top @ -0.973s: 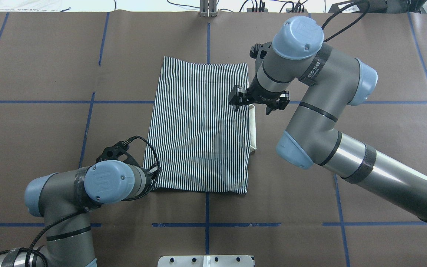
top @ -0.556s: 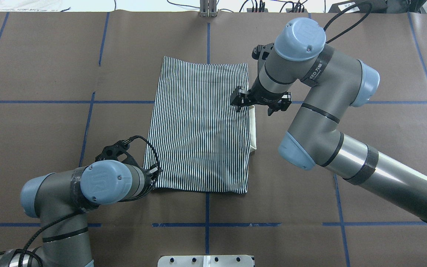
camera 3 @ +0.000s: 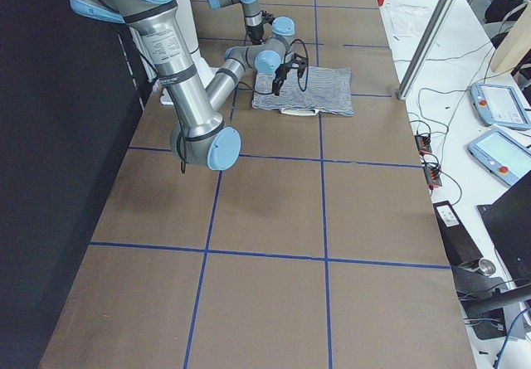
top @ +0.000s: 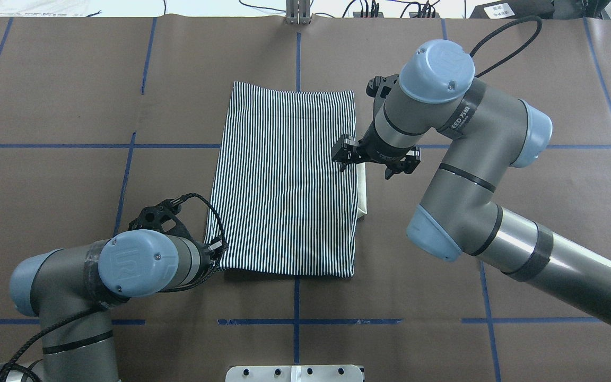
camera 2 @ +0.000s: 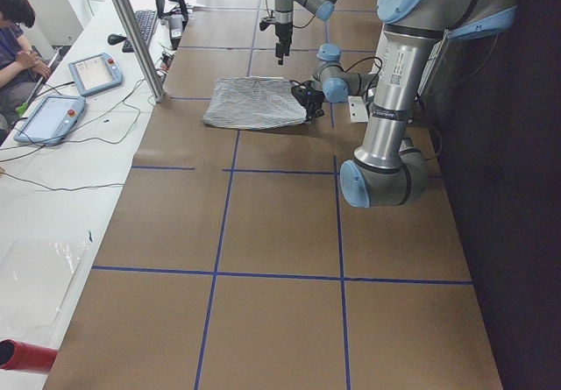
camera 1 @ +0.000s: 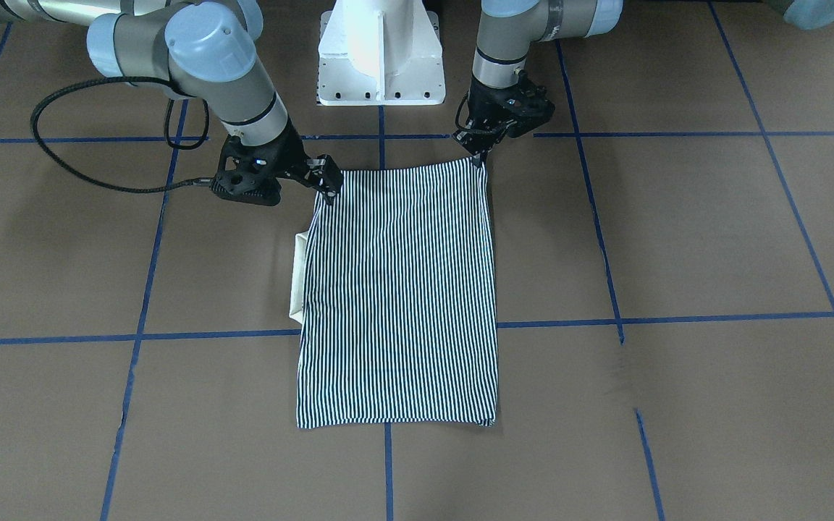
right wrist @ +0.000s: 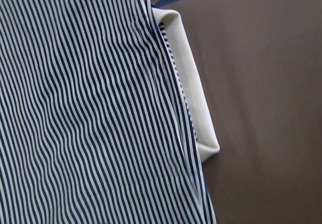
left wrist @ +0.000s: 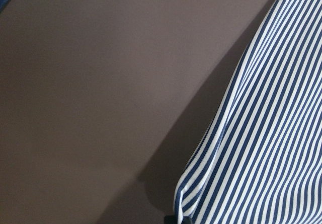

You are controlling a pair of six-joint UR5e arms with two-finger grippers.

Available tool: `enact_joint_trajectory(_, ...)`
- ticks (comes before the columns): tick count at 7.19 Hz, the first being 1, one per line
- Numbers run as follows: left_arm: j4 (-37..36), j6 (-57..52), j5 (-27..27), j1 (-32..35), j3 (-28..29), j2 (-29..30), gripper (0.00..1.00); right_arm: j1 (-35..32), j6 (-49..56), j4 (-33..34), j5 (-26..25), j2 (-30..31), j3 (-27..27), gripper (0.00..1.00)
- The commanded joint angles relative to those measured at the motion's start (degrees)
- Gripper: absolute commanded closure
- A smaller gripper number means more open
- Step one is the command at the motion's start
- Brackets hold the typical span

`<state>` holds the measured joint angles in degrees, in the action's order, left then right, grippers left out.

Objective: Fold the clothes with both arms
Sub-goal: 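Move the right gripper to the shirt edge nearest the robot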

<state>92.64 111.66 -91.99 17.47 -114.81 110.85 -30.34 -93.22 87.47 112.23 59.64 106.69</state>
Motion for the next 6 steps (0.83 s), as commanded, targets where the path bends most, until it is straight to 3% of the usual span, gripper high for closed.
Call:
enact_joint_trajectory(1,-0.1,-0.1,0.0,-0.1,0.1,0.2,1.0,11.0,-21.3,0.2,-13.6,0.7,2.2,0.0)
enact_joint_trajectory(2,-0.1,-0.1,0.0,-0.1,0.3,0.2,1.0,13.9,-25.7,0.9,-17.3,0.8,1.9,0.0)
enact_joint_trajectory(6,-0.1,-0.2,-0.1,-0.2,0.2,0.3,1.0,14.4,-31.1,2.4,-18.1,-3.7,-5.3,0.0)
